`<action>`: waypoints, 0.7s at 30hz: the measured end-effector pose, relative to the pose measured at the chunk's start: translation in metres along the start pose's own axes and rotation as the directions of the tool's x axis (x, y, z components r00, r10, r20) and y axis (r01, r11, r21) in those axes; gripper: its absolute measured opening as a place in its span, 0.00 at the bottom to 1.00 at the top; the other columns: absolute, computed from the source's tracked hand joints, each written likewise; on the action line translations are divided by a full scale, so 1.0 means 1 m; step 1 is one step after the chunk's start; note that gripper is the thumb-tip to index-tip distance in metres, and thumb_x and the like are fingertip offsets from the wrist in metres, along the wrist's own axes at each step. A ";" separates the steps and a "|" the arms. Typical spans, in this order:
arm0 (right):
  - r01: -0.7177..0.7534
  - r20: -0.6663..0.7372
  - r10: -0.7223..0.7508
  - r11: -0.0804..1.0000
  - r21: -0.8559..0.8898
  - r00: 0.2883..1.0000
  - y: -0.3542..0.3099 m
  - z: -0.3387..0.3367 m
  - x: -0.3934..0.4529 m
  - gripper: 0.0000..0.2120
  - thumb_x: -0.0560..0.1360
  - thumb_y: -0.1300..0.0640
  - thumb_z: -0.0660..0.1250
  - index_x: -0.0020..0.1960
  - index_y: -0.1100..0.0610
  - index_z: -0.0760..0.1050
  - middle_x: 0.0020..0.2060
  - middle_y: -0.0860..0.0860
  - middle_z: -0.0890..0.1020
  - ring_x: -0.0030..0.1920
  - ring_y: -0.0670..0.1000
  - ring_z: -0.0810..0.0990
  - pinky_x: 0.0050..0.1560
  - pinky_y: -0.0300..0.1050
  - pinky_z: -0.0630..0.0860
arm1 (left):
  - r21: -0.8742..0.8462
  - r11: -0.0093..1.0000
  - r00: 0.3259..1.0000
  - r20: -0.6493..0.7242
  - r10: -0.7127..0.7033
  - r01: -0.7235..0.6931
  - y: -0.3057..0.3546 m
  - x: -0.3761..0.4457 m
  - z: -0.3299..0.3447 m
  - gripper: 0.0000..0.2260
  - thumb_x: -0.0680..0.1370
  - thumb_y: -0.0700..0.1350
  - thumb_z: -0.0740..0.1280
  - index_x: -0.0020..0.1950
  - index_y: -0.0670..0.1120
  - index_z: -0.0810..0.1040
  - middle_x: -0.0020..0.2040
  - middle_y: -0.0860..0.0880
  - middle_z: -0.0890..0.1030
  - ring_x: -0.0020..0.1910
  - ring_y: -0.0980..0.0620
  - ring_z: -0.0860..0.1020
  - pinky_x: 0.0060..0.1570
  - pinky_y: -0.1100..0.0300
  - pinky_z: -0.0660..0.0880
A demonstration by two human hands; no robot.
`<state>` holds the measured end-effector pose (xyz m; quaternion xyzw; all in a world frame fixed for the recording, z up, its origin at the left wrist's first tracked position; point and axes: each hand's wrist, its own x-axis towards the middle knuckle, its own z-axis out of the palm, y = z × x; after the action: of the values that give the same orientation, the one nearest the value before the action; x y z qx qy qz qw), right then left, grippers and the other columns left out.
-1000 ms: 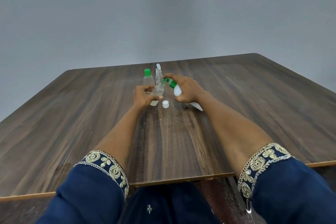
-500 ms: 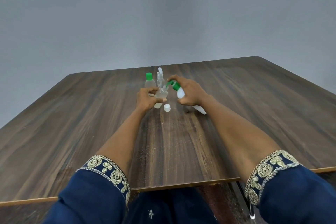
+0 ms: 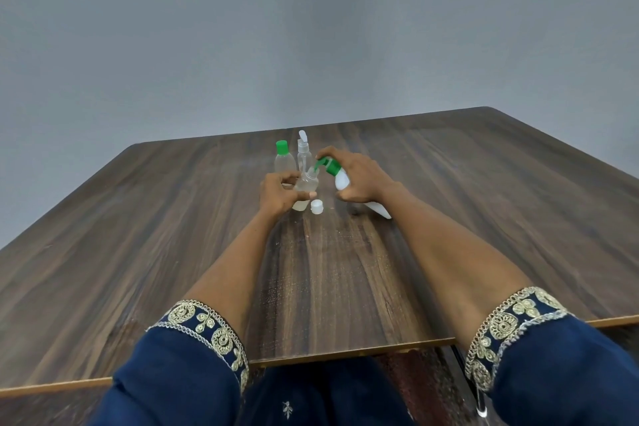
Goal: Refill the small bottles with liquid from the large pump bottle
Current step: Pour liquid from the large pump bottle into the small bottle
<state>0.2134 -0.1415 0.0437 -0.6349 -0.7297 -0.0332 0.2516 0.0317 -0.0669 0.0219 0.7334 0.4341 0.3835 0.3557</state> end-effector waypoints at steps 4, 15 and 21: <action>0.023 -0.017 -0.022 1.000 0.013 1.000 0.002 -0.002 -0.002 0.37 0.63 0.55 0.66 0.72 0.48 0.64 0.51 0.54 0.79 0.43 0.54 0.74 0.41 0.43 0.67 | -0.022 1.000 1.000 -0.011 0.006 -0.007 0.002 0.002 0.001 0.25 0.63 0.43 0.79 0.58 0.41 0.79 0.49 0.47 0.80 0.48 0.50 0.77 0.53 0.53 0.76; 0.049 -0.089 -0.042 0.995 0.083 0.995 0.000 -0.003 -0.004 0.35 0.61 0.54 0.65 0.69 0.50 0.67 0.52 0.51 0.80 0.40 0.52 0.73 0.40 0.40 0.66 | -0.019 1.000 1.000 0.003 0.025 -0.024 0.001 0.006 0.004 0.25 0.62 0.44 0.79 0.57 0.41 0.80 0.52 0.45 0.82 0.50 0.48 0.79 0.54 0.52 0.77; 0.014 -0.052 -0.008 0.993 0.120 0.999 0.000 -0.007 -0.004 0.32 0.65 0.61 0.70 0.67 0.52 0.67 0.46 0.52 0.76 0.38 0.52 0.72 0.34 0.36 0.64 | -0.014 0.999 1.000 0.007 0.030 -0.030 0.004 0.006 0.006 0.24 0.63 0.43 0.79 0.57 0.41 0.80 0.52 0.44 0.82 0.50 0.48 0.79 0.53 0.54 0.77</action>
<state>0.2156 -0.1474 0.0482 -0.6135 -0.7272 -0.0067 0.3078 0.0400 -0.0635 0.0241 0.7388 0.4192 0.3890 0.3565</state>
